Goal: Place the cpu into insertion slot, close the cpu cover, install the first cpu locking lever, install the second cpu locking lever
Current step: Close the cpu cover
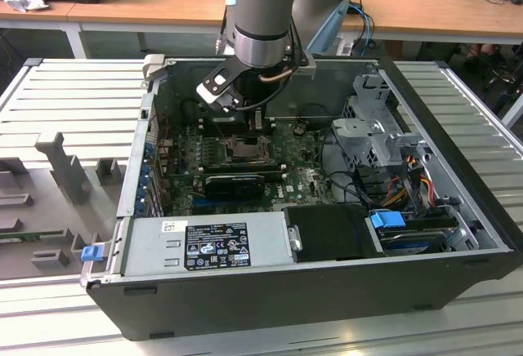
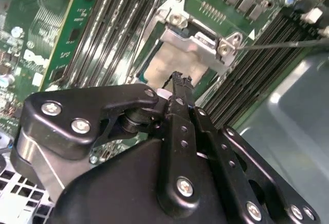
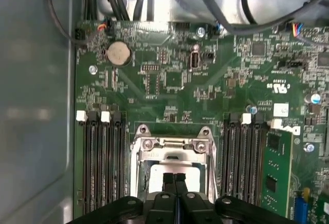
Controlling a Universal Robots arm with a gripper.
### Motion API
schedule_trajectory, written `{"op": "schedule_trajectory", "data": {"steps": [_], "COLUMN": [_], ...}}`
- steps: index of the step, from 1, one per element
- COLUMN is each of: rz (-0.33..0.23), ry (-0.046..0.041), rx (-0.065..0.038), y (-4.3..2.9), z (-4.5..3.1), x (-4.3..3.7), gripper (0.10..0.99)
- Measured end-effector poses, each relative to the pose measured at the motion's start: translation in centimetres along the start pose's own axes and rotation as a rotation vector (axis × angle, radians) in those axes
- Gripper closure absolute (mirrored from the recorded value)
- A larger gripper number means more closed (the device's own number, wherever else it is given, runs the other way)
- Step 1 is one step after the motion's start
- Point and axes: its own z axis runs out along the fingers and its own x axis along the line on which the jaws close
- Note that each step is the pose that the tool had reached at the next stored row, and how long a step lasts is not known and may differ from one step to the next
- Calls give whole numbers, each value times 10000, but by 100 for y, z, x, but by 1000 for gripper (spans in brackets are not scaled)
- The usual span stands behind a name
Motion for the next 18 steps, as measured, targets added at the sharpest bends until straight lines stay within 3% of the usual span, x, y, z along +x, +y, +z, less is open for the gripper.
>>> {"op": "schedule_trajectory", "data": {"steps": [4,12,18], "rz": [-2,-49,-93], "ry": [24,49,47], "rx": [-1,-1,1], "y": [-34,-217,-226], "z": [2,13,109], "x": [-1,2,0], "gripper": [980,980,980]}}
